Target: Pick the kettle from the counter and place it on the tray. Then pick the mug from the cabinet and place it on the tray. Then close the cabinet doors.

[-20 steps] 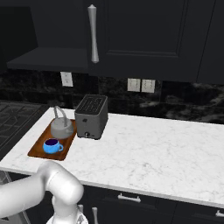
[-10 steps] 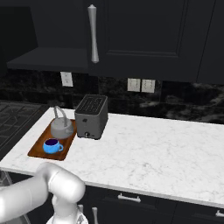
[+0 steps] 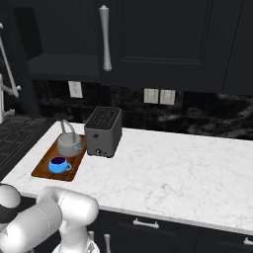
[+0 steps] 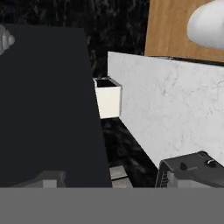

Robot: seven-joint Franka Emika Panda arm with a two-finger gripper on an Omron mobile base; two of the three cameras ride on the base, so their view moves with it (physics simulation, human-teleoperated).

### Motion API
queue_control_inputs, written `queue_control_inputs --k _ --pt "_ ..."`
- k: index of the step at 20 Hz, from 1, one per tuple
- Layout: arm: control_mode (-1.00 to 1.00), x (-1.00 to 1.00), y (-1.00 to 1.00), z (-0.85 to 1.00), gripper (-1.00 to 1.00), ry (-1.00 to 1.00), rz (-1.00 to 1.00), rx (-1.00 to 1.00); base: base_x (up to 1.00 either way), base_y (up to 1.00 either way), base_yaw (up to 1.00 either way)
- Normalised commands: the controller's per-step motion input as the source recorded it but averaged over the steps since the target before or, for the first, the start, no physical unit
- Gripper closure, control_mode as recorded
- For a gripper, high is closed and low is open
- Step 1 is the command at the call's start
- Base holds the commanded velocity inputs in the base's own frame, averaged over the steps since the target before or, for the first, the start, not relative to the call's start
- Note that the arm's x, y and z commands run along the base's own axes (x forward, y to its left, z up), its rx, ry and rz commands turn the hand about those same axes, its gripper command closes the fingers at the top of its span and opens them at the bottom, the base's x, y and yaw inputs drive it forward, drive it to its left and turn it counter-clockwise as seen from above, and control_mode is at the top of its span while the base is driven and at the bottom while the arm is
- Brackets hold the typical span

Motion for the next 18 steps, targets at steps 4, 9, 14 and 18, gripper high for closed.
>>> queue_control_inputs --k 4,9,14,18 --pt "-1.0 0.44 -0.79 0.07 -1.0 0.0 0.15 0.11 0.0 0.0 0.0" --pt "-1.0 0.49 -0.72 0.05 -1.0 0.0 0.18 0.1 0.0 0.0 0.0" --pt "-1.0 0.62 -0.65 0.08 -1.0 0.0 0.22 0.1 0.0 0.0 0.0" --pt "-1.0 0.62 -0.6 0.04 -1.0 0.0 0.25 0.09 0.0 0.0 0.0"
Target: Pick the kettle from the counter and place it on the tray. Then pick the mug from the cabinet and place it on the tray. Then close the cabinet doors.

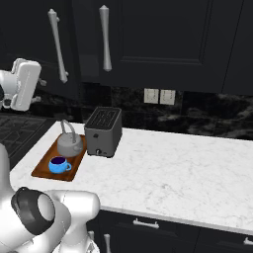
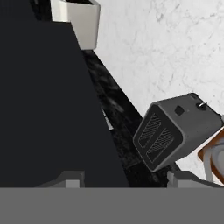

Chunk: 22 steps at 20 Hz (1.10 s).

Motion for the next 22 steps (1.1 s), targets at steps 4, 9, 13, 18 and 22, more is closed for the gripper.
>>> queue_control_inputs --k 4,9,13,18,22 --pt "-1.0 0.63 -0.62 0.0 -1.0 0.0 0.25 0.09 0.0 0.0 0.0" --pt "-1.0 0.65 -0.54 0.0 -1.0 0.0 0.24 0.09 0.0 0.0 0.0" --pt "-1.0 0.65 -0.48 0.0 -1.0 0.0 0.23 0.09 0.0 0.0 0.0" --pt "-1.0 0.65 -0.42 -0.05 -1.0 0.0 0.22 0.08 0.0 0.0 0.0" --pt "-1.0 0.63 -0.35 -0.15 -1.0 0.0 0.21 0.07 0.0 0.0 0.0"
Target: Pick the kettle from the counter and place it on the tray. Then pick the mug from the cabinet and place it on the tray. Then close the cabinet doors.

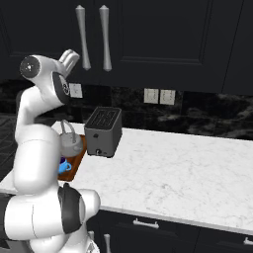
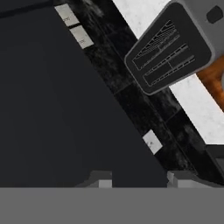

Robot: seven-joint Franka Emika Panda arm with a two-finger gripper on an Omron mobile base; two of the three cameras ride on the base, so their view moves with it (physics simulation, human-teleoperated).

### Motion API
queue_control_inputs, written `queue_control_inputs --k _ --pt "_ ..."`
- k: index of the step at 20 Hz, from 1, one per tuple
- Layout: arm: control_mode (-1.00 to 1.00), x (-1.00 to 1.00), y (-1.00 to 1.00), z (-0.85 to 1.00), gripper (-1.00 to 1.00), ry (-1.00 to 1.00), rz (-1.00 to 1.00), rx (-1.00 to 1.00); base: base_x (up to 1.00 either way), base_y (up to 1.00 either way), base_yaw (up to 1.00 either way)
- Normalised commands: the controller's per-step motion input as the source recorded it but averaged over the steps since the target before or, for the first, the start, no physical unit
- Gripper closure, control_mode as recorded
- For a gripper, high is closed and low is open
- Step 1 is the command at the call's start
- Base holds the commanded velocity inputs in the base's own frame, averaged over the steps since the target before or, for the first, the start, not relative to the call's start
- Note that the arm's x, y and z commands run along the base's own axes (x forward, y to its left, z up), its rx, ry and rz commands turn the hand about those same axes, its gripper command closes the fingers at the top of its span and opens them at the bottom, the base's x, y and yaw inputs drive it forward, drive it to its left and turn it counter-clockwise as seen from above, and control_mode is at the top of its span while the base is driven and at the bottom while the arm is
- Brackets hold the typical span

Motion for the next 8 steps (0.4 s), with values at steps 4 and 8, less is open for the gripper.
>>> queue_control_inputs --k 4,8 --pt "-1.0 0.52 -0.3 -0.25 -1.0 0.0 0.18 0.06 0.0 0.0 0.0" --pt "-1.0 0.33 -0.22 -0.29 -1.0 0.0 0.15 0.04 0.0 0.0 0.0"
